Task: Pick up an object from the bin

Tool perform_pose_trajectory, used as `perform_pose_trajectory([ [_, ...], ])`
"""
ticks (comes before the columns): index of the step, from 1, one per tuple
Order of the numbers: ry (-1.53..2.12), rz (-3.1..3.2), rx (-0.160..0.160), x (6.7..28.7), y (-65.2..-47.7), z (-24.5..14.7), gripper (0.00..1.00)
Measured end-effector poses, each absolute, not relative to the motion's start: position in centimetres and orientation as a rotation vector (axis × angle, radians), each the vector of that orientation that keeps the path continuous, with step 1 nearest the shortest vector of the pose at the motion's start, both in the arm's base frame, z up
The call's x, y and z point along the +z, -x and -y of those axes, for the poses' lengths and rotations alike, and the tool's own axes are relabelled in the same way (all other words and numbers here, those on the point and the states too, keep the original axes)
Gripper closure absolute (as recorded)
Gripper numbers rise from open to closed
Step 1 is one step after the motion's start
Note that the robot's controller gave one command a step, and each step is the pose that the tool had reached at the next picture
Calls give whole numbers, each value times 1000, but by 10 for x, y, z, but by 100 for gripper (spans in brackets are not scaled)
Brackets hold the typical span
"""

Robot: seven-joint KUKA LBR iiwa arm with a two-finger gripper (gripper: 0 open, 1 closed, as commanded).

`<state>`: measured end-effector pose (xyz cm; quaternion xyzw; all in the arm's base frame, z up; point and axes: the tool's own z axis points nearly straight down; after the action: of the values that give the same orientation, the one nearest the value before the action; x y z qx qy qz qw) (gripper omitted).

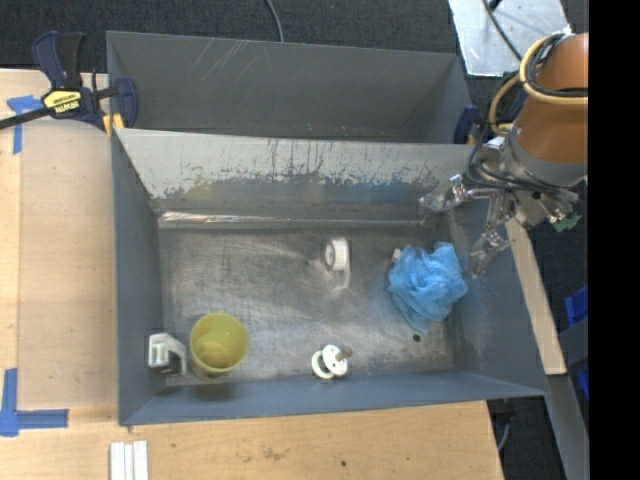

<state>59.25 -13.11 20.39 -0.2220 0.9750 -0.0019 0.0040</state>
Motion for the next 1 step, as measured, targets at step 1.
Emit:
perform_pose_trajectory([
  [1,1234,-2885,-4,159,-594,131,0],
])
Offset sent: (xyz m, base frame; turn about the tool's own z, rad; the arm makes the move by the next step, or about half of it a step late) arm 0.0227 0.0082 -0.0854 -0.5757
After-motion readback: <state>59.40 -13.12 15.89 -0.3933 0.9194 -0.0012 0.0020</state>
